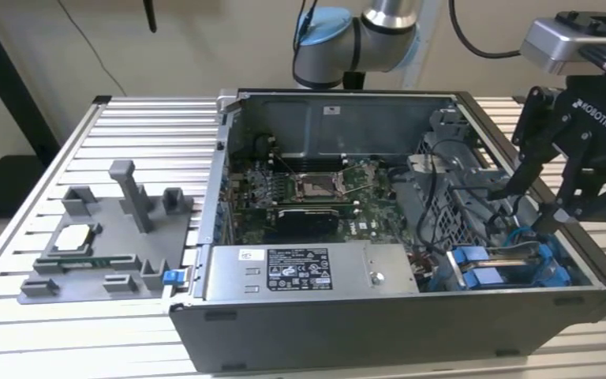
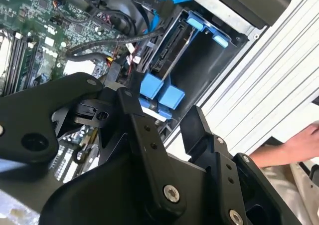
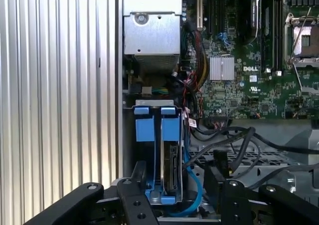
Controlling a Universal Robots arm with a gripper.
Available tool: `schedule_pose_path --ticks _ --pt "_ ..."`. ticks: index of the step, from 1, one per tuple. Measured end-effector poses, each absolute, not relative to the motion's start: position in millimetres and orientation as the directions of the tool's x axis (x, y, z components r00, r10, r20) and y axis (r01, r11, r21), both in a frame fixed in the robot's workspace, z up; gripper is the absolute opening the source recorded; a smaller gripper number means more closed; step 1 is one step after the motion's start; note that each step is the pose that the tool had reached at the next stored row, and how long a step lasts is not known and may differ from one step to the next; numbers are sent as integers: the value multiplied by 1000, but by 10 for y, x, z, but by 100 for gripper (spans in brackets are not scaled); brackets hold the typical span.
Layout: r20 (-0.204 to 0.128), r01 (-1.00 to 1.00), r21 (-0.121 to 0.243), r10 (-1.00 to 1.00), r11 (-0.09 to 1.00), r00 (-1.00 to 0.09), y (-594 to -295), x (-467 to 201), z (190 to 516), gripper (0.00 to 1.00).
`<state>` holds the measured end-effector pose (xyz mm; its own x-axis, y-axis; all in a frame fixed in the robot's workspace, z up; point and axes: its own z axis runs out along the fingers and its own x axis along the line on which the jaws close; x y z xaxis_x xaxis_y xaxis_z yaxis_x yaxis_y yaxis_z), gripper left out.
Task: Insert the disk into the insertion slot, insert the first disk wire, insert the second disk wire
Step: 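Insert the first disk wire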
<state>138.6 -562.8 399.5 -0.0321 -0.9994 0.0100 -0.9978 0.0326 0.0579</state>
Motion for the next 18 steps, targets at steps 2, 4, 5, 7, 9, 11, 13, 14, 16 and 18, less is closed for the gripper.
schedule_pose_path --ticks 2,4,5,7,9,11,13,14,16,18 --pt "10 -998 58 -999 33 -32 -5614 1377 3994 100" --pt "10 -998 58 -999 33 -32 -5600 1362 3992 100" --pt "10 -998 58 -999 33 -32 -5593 1353 3991 100" --pt "10 -998 58 -999 33 -32 -5581 1334 3987 100" --pt "10 -998 58 -999 33 -32 -5572 1318 3984 100" --pt "10 -998 58 -999 33 -32 -5566 1303 3980 100" --pt "10 -998 58 -999 33 -32 -5560 1285 3977 100" --pt "10 -998 58 -999 33 -32 -5557 1275 3976 100" --pt "10 -998 58 -999 33 -32 -5553 1261 3972 100" --pt "10 -998 58 -999 32 -32 -5553 1259 3970 100"
